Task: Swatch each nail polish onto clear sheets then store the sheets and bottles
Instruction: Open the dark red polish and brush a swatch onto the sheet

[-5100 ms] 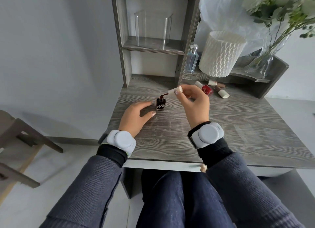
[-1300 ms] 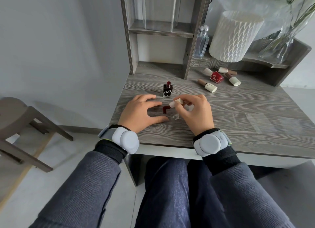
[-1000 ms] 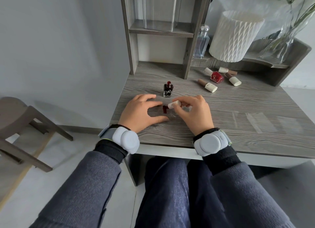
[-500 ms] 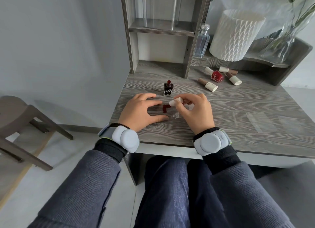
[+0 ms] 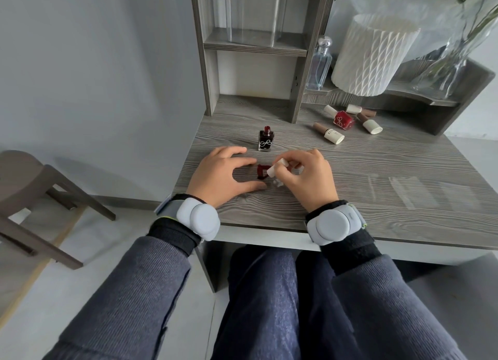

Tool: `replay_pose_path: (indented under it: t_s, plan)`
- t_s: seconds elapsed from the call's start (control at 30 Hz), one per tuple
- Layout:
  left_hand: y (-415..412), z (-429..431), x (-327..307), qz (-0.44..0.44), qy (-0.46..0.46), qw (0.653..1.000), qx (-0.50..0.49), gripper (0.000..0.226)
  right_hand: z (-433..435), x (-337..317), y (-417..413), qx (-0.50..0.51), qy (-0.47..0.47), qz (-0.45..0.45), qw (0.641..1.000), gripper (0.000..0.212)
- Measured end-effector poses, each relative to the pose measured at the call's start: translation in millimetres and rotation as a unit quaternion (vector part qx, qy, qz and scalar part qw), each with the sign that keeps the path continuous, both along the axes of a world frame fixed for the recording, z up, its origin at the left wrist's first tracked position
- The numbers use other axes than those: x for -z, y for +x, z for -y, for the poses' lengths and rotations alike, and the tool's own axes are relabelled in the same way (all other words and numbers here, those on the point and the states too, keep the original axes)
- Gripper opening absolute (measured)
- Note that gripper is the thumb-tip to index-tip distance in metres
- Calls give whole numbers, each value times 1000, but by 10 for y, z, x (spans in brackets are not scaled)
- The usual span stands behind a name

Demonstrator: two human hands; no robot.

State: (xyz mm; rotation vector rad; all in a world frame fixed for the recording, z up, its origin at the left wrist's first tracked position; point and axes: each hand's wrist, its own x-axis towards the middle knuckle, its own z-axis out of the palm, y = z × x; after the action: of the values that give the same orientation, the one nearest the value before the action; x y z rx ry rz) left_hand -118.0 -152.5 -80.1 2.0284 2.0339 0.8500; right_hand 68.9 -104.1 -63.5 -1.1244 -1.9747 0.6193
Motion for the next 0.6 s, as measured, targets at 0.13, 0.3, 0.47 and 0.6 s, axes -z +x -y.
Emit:
replay_pose_path:
  t_s: [0.13,0.3,0.47,0.6]
  plan:
    - [6,2,-5,2,-5,1000,-1,83,-30,15,22,10,27,-23,999,17]
    - [-2,-3,5,-1,-6,1000,-1,84,-63,54,9,10,38,-7,999,32]
    - [1,1,3,-3,-3,1000,1,83,-55,66,20,36,29,9,999,33]
    - [-2,4,-5,-5,-5,1000,0,82,-34,45,40,72,17,3,997,15]
